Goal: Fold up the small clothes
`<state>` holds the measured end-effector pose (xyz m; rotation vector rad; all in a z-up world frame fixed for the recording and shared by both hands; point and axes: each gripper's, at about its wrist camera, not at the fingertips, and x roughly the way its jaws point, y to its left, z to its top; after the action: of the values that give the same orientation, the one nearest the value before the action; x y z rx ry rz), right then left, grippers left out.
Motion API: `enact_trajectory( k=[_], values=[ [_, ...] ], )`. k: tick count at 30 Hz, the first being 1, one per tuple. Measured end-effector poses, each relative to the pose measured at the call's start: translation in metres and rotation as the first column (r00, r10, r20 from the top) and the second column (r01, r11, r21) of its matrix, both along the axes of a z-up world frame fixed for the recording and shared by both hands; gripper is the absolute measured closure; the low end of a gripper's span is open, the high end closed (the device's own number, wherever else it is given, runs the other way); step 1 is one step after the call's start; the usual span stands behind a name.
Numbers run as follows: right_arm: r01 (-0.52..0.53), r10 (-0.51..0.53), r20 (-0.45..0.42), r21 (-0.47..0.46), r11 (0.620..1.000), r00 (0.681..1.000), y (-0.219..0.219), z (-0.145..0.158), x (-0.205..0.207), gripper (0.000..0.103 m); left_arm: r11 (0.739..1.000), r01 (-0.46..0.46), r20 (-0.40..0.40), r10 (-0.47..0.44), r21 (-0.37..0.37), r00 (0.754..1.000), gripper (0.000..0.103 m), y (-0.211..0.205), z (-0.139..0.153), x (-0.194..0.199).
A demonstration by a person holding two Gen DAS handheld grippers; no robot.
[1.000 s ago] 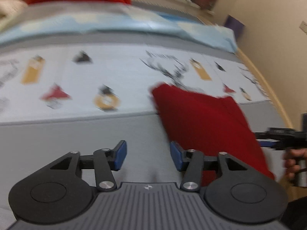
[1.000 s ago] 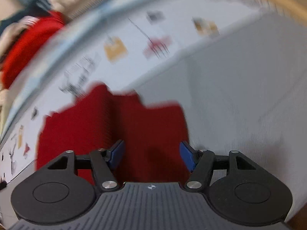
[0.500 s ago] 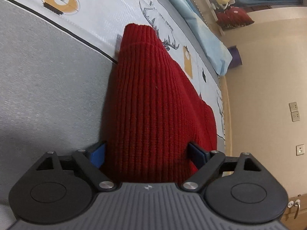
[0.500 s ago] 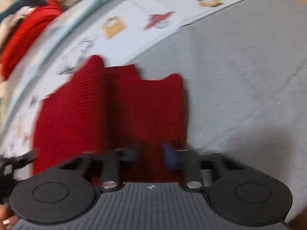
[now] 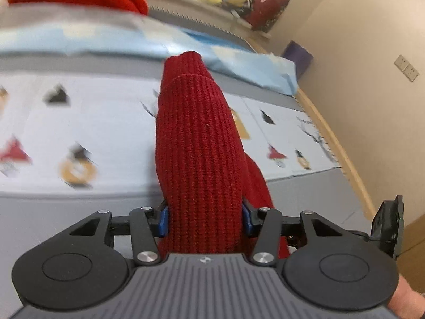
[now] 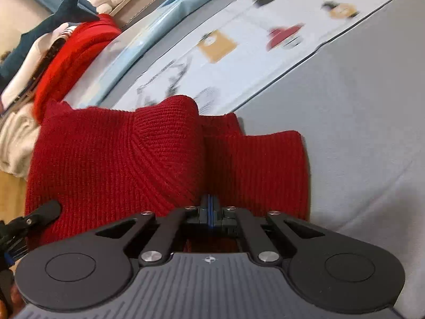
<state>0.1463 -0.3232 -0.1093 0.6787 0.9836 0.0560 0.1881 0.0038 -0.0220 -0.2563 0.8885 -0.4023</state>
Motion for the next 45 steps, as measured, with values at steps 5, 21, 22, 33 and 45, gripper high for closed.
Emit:
enact_trajectory(
  k=[5, 21, 22, 33, 45],
  values=[
    [-0.063, 0.062, 0.106, 0.012, 0.998, 0.992, 0.056, 0.017, 0.024, 0.103, 0.990, -0.109, 0.001, 0.109, 0.091, 0.994, 0.048, 0.072, 0.017, 0.011],
    [-0.365, 0.363, 0.046, 0.052, 0.930, 0.931, 0.178, 0.003, 0.031, 0.048, 0.916, -0.389, -0.253, 0.400, 0.094, 0.881, 0.038, 0.236, -0.014, -0.020],
    [-0.380, 0.378, 0.046, 0.050, 0.924, 0.925, 0.180, 0.003, 0.027, 0.071, 0.921, -0.381, -0.259, 0.390, 0.087, 0.884, 0.038, 0.238, -0.017, -0.028],
    [-0.297, 0.301, 0.027, -0.095, 0.950, 0.953, 0.148, 0.013, 0.015, 0.091, 0.972, -0.226, -0.313, 0.233, 0.059, 0.921, 0.038, 0.190, -0.045, -0.042],
    [-0.272, 0.276, 0.059, -0.060, 0.960, 0.959, 0.126, 0.028, -0.007, 0.081, 0.972, -0.131, -0.244, 0.177, 0.194, 0.953, 0.031, 0.169, -0.057, -0.063]
  ],
)
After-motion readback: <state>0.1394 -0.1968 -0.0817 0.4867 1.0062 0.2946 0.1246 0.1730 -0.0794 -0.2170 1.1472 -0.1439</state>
